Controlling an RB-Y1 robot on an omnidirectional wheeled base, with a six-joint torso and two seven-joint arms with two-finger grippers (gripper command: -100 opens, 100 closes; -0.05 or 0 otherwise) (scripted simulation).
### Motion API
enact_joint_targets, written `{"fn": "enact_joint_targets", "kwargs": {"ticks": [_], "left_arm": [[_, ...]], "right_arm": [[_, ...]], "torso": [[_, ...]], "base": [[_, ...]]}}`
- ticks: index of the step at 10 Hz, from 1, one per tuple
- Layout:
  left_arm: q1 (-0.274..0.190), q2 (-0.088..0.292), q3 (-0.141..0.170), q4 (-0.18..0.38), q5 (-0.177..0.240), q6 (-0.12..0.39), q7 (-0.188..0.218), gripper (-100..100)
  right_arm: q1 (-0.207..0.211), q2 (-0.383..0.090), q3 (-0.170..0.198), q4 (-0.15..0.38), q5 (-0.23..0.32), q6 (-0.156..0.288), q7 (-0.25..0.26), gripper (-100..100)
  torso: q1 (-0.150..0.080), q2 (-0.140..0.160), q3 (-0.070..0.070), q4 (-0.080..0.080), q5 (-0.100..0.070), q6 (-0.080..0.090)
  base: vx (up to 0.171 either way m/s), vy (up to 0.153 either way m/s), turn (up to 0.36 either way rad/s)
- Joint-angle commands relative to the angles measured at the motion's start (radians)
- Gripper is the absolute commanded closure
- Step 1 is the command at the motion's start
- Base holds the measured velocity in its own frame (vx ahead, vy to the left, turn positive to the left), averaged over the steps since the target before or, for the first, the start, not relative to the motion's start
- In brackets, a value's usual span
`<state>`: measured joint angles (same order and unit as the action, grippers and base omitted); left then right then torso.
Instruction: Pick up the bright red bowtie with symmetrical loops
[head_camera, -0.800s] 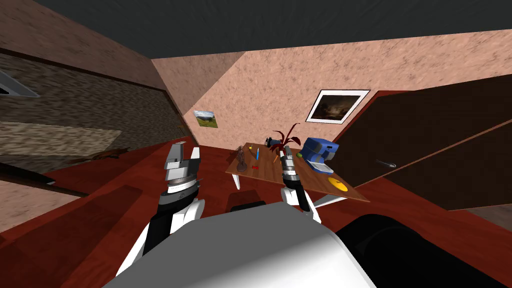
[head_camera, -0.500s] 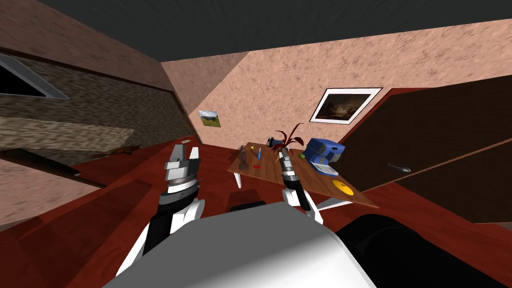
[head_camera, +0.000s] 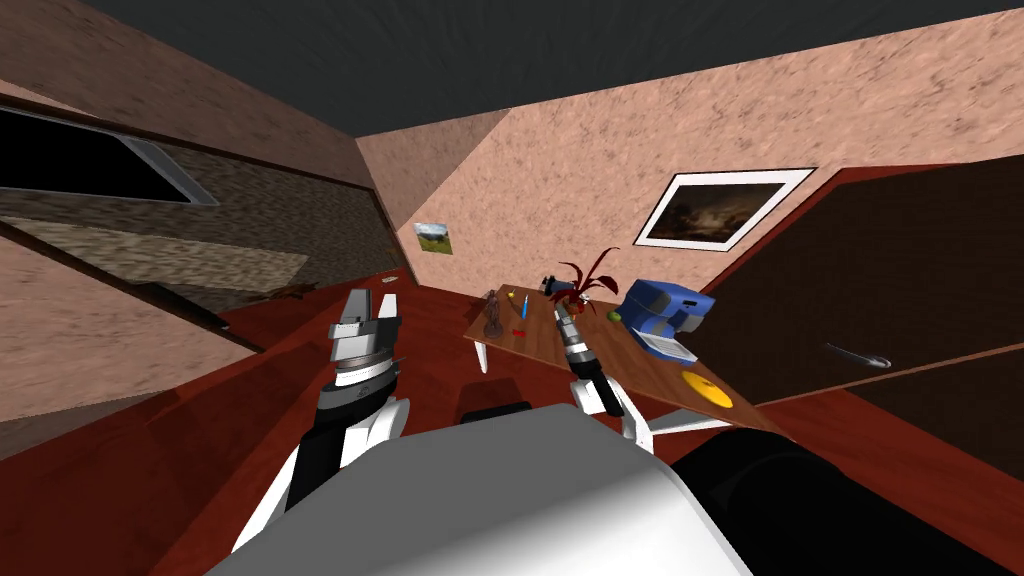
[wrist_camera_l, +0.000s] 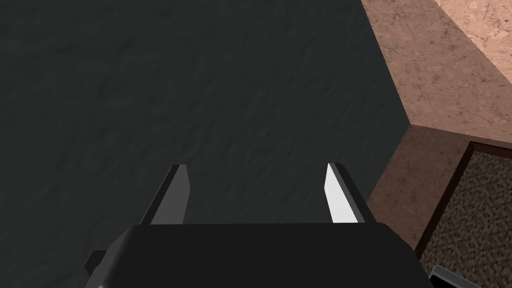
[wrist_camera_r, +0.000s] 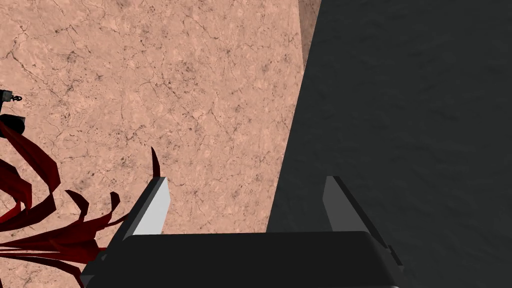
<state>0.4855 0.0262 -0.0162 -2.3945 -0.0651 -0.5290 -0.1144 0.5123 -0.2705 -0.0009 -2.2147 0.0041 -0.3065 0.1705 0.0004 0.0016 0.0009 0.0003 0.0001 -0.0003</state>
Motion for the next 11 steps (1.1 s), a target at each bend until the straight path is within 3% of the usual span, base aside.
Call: {"fn": "enact_joint_targets", "kwargs": {"ticks": [1, 3, 6, 8, 11], "left_arm": [[0.0, 0.0, 0.0, 0.0, 0.0, 0.0, 0.0, 0], [0.0, 0.0, 0.0, 0.0, 0.0, 0.0, 0.0, 0], [0.0, 0.0, 0.0, 0.0, 0.0, 0.0, 0.0, 0], [0.0, 0.0, 0.0, 0.0, 0.0, 0.0, 0.0, 0], [0.0, 0.0, 0.0, 0.0, 0.0, 0.0, 0.0, 0]], "right_arm": [[0.01, -0.028, 0.008, 0.007, 0.007, 0.005, 0.005, -100], [0.015, -0.097, 0.02, 0.058, 0.023, 0.03, 0.011, -100], [0.017, -0.167, 0.029, 0.087, 0.033, 0.042, 0.014, -100], [0.021, -0.243, 0.053, 0.15, 0.055, 0.066, 0.022, -100], [0.022, -0.317, 0.067, 0.185, 0.067, 0.077, 0.026, -100]], "torso": [[0.0, 0.0, 0.0, 0.0, 0.0, 0.0], [0.0, 0.0, 0.0, 0.0, 0.0, 0.0], [0.001, -0.001, 0.0, 0.0, 0.0, 0.0], [0.0, -0.001, -0.001, 0.0, 0.0, 0.0], [0.001, -0.002, -0.001, 0.0, 0.0, 0.0]], "base": [[-0.022, 0.014, 0.068], [-0.023, 0.025, 0.195], [-0.012, 0.022, 0.116], [-0.005, 0.03, 0.211], [0.002, 0.027, 0.134]]}}
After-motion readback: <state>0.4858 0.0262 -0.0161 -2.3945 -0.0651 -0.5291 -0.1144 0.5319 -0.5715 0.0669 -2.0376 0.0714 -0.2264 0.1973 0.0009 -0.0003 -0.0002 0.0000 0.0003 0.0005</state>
